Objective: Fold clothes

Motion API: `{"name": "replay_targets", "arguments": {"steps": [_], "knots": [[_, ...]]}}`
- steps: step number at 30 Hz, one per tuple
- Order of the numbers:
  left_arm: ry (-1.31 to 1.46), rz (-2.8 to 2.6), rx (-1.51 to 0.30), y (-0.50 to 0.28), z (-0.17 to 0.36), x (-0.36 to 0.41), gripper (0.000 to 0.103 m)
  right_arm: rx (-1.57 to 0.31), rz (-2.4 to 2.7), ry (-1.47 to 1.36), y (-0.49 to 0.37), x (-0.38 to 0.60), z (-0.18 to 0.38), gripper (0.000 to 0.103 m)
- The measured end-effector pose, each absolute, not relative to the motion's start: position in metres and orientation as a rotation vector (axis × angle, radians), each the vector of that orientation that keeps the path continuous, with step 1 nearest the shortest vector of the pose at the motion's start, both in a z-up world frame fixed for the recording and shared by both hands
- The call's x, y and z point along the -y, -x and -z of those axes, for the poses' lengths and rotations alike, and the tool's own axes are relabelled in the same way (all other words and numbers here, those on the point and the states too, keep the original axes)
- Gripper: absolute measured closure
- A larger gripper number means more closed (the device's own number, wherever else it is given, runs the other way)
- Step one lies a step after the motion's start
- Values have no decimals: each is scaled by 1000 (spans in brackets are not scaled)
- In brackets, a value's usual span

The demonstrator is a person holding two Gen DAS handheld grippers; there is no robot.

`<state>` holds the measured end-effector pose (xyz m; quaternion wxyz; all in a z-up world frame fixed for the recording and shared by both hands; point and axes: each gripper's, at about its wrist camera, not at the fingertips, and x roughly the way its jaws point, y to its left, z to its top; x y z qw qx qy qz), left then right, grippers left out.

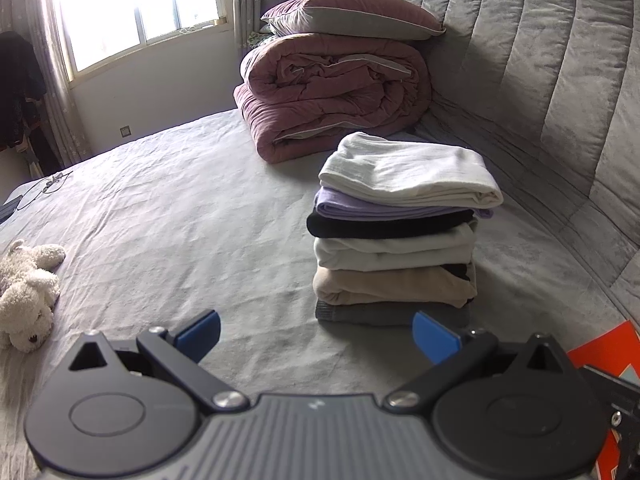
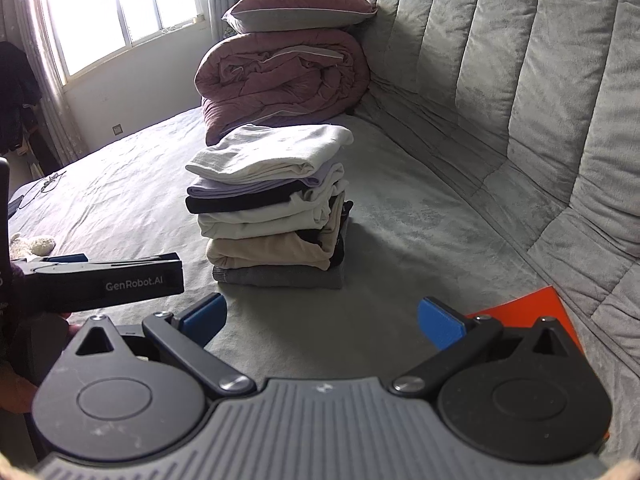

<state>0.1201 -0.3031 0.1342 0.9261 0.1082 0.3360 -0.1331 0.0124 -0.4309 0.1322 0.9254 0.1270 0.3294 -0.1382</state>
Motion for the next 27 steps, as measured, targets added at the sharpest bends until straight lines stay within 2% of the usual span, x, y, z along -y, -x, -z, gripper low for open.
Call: {"name": "replay_targets", "arguments": {"steps": [27], "knots": [[-244, 279, -693, -114, -137, 306, 1, -666, 297, -259, -9, 430, -136, 0]]}}
